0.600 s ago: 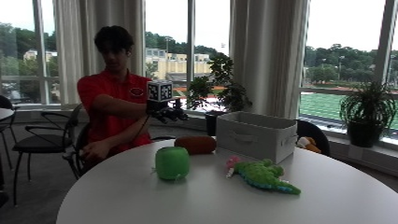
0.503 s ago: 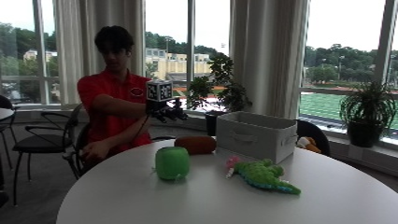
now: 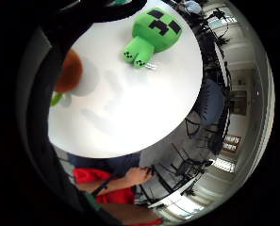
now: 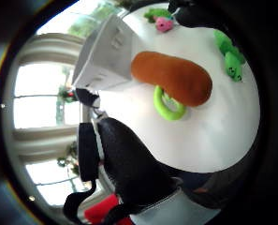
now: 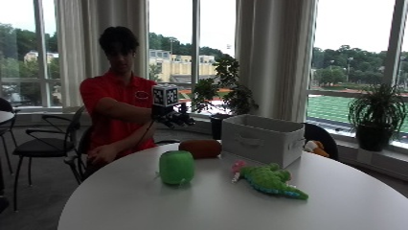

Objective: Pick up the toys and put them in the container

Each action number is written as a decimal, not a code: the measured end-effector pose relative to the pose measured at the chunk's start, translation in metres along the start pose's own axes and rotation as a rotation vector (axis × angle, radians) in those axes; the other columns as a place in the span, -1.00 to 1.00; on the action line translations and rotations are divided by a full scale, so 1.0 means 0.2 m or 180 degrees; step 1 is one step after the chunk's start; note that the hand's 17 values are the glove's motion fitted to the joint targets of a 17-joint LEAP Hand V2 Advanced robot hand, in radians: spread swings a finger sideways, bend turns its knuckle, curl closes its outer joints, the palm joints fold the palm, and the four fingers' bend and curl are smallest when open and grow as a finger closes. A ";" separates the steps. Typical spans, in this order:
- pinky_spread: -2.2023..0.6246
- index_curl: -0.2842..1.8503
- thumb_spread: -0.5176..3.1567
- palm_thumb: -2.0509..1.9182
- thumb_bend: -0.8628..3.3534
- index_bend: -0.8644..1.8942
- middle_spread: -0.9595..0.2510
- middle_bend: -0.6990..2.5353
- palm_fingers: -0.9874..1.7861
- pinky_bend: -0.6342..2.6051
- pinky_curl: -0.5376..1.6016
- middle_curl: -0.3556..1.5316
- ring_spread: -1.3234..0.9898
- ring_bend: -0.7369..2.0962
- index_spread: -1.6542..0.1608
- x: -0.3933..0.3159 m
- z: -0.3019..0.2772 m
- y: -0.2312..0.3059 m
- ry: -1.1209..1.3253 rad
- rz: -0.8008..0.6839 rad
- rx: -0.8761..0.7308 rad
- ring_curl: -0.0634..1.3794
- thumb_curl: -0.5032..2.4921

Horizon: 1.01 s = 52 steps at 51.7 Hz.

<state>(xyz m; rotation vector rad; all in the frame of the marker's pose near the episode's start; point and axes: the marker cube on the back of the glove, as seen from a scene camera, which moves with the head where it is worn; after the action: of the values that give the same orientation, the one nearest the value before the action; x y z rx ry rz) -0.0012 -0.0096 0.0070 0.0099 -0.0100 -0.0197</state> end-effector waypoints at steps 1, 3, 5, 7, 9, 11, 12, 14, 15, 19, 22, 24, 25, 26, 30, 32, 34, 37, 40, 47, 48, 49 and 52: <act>0.57 -0.48 -0.20 -0.07 -0.65 -0.14 0.41 -0.45 -0.31 -0.20 -0.24 -0.40 0.06 -0.36 0.42 0.00 0.00 0.00 -0.0004 0.0000 0.0007 -0.82 -0.64; 0.57 -0.48 -0.20 -0.07 -0.65 -0.15 0.40 -0.46 -0.32 -0.20 -0.24 -0.39 0.06 -0.36 0.41 0.00 0.00 -0.01 0.0002 -0.0018 0.0013 -0.81 -0.63; 0.57 -0.47 -0.20 -0.07 -0.65 -0.15 0.40 -0.46 -0.32 -0.20 -0.24 -0.38 0.06 -0.36 0.41 0.00 0.01 -0.02 0.0006 -0.0034 0.0011 -0.81 -0.63; 0.57 -0.47 -0.20 -0.06 -0.65 -0.16 0.41 -0.45 -0.32 -0.20 -0.23 -0.38 0.06 -0.36 0.41 0.00 0.01 -0.04 -0.0007 -0.0039 0.0011 -0.80 -0.63; 0.57 -0.46 -0.20 -0.06 -0.65 -0.17 0.40 -0.46 -0.32 -0.19 -0.23 -0.37 0.06 -0.35 0.41 0.00 0.01 -0.06 -0.0019 -0.0053 0.0015 -0.79 -0.63; 0.57 -0.46 -0.20 -0.06 -0.65 -0.18 0.40 -0.46 -0.32 -0.19 -0.23 -0.37 0.05 -0.35 0.41 0.00 0.02 -0.08 -0.0007 -0.0069 0.0026 -0.78 -0.63; 0.57 -0.46 -0.20 -0.06 -0.65 -0.19 0.40 -0.46 -0.33 -0.19 -0.23 -0.36 0.05 -0.35 0.41 0.00 0.02 -0.09 0.0003 -0.0071 0.0035 -0.78 -0.63; 0.57 -0.46 -0.20 -0.06 -0.65 -0.22 0.40 -0.45 -0.33 -0.18 -0.22 -0.36 0.05 -0.35 0.41 -0.01 0.02 -0.11 -0.0001 -0.0064 0.0046 -0.77 -0.62; 0.57 -0.46 -0.20 -0.06 -0.65 -0.23 0.40 -0.46 -0.33 -0.18 -0.22 -0.36 0.05 -0.35 0.41 -0.02 0.03 -0.13 -0.0014 -0.0062 0.0049 -0.77 -0.62; 0.58 -0.47 -0.21 -0.04 -0.64 -0.27 0.40 -0.46 -0.33 -0.13 -0.20 -0.35 0.05 -0.35 0.41 -0.04 0.06 -0.19 -0.0016 -0.0110 0.0031 -0.75 -0.61; 0.59 -0.49 -0.20 -0.02 -0.63 -0.30 0.40 -0.47 -0.33 -0.07 -0.17 -0.35 0.06 -0.35 0.41 -0.09 0.11 -0.22 0.0072 -0.0220 -0.0062 -0.75 -0.60; 0.59 -0.50 -0.20 -0.02 -0.63 -0.30 0.41 -0.47 -0.34 -0.04 -0.16 -0.35 0.06 -0.35 0.42 -0.15 0.14 -0.23 0.0130 -0.0282 -0.0145 -0.73 -0.60; 0.59 -0.50 -0.20 -0.01 -0.63 -0.30 0.41 -0.47 -0.34 -0.03 -0.16 -0.35 0.06 -0.35 0.42 -0.18 0.16 -0.23 0.0149 -0.0303 -0.0180 -0.73 -0.59; 0.59 -0.51 -0.20 -0.01 -0.62 -0.30 0.41 -0.46 -0.34 -0.03 -0.15 -0.35 0.07 -0.34 0.42 -0.21 0.17 -0.23 0.0161 -0.0323 -0.0208 -0.73 -0.59; 0.60 -0.52 -0.20 -0.01 -0.62 -0.31 0.43 -0.47 -0.37 0.01 -0.14 -0.34 0.08 -0.34 0.43 -0.31 0.22 -0.25 0.0181 -0.0409 -0.0261 -0.71 -0.58; 0.61 -0.53 -0.20 0.01 -0.62 -0.31 0.44 -0.48 -0.38 0.04 -0.13 -0.35 0.09 -0.34 0.43 -0.34 0.23 -0.26 0.0188 -0.0429 -0.0278 -0.70 -0.57; 0.61 -0.54 -0.19 0.01 -0.61 -0.31 0.45 -0.48 -0.38 0.06 -0.12 -0.35 0.10 -0.35 0.43 -0.34 0.24 -0.28 0.0192 -0.0444 -0.0300 -0.69 -0.56; 0.61 -0.54 -0.19 0.02 -0.61 -0.31 0.46 -0.48 -0.39 0.08 -0.11 -0.35 0.10 -0.35 0.44 -0.34 0.26 -0.32 0.0163 -0.0478 -0.0366 -0.68 -0.55; 0.61 -0.55 -0.18 0.02 -0.61 -0.30 0.47 -0.49 -0.40 0.10 -0.11 -0.36 0.11 -0.34 0.44 -0.37 0.30 -0.32 0.0164 -0.0460 -0.0469 -0.67 -0.54; 0.61 -0.57 -0.16 0.04 -0.60 -0.31 0.49 -0.49 -0.41 0.13 -0.10 -0.37 0.11 -0.33 0.44 -0.39 0.31 -0.32 0.0200 -0.0425 -0.0543 -0.63 -0.52; 0.61 -0.57 -0.16 0.04 -0.60 -0.32 0.49 -0.49 -0.41 0.14 -0.10 -0.37 0.11 -0.33 0.44 -0.39 0.31 -0.32 0.0204 -0.0424 -0.0546 -0.63 -0.51; 0.61 -0.58 -0.16 0.05 -0.60 -0.33 0.49 -0.48 -0.41 0.14 -0.10 -0.37 0.12 -0.32 0.45 -0.39 0.32 -0.33 0.0215 -0.0422 -0.0555 -0.62 -0.51; 0.60 -0.60 -0.15 0.05 -0.60 -0.35 0.48 -0.46 -0.37 0.14 -0.11 -0.36 0.11 -0.27 0.46 -0.39 0.39 -0.36 0.0368 -0.0395 -0.0689 -0.58 -0.50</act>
<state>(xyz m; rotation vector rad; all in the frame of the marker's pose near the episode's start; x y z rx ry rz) -0.0810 -0.0801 0.0833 -0.2047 0.1085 -0.1442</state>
